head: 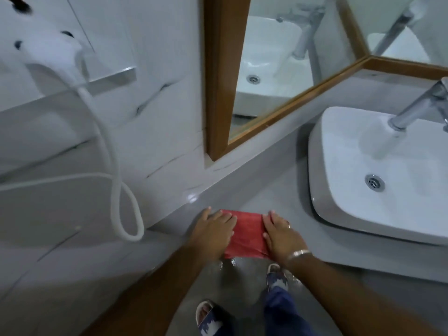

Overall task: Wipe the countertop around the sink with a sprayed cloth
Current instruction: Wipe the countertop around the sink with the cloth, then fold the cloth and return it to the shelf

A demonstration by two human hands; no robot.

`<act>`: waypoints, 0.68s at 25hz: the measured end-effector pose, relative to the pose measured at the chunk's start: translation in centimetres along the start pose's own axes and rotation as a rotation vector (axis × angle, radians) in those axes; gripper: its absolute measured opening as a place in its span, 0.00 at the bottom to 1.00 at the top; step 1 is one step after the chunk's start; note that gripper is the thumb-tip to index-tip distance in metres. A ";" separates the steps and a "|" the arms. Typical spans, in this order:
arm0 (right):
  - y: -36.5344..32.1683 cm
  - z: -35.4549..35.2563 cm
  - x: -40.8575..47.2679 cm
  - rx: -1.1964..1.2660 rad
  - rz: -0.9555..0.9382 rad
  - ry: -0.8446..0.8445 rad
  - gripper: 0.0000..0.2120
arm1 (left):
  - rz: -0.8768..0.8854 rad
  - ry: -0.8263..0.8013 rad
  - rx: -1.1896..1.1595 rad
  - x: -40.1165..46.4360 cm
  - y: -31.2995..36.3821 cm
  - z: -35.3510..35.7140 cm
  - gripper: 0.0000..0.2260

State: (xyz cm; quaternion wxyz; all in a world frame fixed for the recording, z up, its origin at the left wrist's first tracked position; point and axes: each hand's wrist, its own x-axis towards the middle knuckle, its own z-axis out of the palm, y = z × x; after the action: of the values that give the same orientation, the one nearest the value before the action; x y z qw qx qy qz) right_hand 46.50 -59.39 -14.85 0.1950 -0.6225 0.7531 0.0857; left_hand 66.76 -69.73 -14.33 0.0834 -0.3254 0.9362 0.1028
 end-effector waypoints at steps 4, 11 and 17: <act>-2.8 -1.6 2.2 -0.175 0.102 0.075 0.15 | 0.003 -0.042 0.014 3.2 0.0 1.0 0.28; 2.9 -2.8 -4.7 -0.045 0.241 0.085 0.10 | 0.227 -0.056 0.108 5.1 5.9 -2.8 0.12; 16.1 -3.3 -21.3 0.187 0.637 0.204 0.07 | 0.663 -0.009 0.083 10.9 26.1 -7.7 0.09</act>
State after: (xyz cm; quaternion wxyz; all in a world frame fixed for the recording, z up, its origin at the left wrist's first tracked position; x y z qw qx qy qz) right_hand 33.40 -37.96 -5.10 0.1381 -0.3412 0.9297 0.0102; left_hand 41.27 -58.13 -5.69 0.0628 0.0011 0.9942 0.0875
